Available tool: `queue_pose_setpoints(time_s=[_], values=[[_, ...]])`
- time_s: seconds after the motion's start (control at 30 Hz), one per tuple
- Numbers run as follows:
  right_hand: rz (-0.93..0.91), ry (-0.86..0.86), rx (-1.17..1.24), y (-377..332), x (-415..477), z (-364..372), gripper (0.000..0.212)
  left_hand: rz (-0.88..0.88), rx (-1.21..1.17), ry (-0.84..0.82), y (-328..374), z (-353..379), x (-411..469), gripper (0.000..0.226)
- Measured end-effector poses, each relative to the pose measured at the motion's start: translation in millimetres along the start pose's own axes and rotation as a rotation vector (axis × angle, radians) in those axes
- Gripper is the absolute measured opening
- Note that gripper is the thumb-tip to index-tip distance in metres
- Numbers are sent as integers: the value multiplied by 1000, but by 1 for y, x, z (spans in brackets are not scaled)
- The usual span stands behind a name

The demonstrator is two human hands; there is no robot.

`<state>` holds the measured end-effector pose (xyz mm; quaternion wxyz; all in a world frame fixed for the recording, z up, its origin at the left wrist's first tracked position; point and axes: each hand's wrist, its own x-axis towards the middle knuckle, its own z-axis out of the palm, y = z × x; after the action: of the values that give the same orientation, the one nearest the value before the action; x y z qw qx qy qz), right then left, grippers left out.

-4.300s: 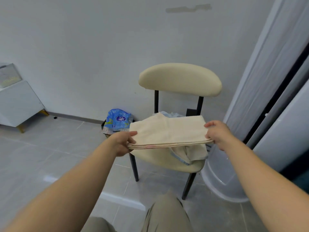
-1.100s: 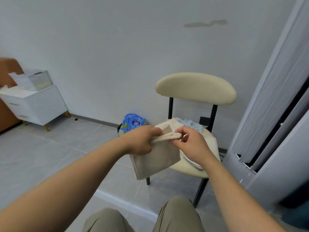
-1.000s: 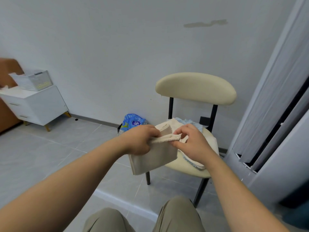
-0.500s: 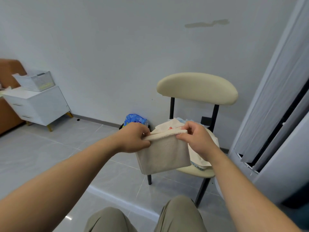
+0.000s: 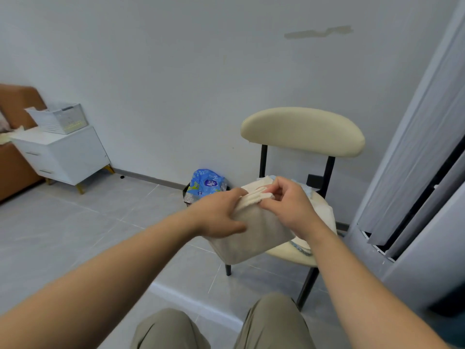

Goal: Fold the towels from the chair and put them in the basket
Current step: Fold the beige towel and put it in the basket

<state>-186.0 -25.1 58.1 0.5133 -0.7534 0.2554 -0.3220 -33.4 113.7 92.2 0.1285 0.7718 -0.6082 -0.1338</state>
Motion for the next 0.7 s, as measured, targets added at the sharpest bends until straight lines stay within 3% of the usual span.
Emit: queue_pose_setpoints(time_s=[0.1,0.27,0.43,0.7], values=[[-24,-23,21,-1,2,2,19,-17,-66,109,7,11,12,32],[68,-183,117,8,-10,-21,35,71,-188,138,-4,-5,14,21],[228,-332,88,36,-23,-35,33,-2,-293,211,-11,-27,16,26],[267,-252,255,39,-27,-38,48,-92,-210,221,-25,-40,13,33]])
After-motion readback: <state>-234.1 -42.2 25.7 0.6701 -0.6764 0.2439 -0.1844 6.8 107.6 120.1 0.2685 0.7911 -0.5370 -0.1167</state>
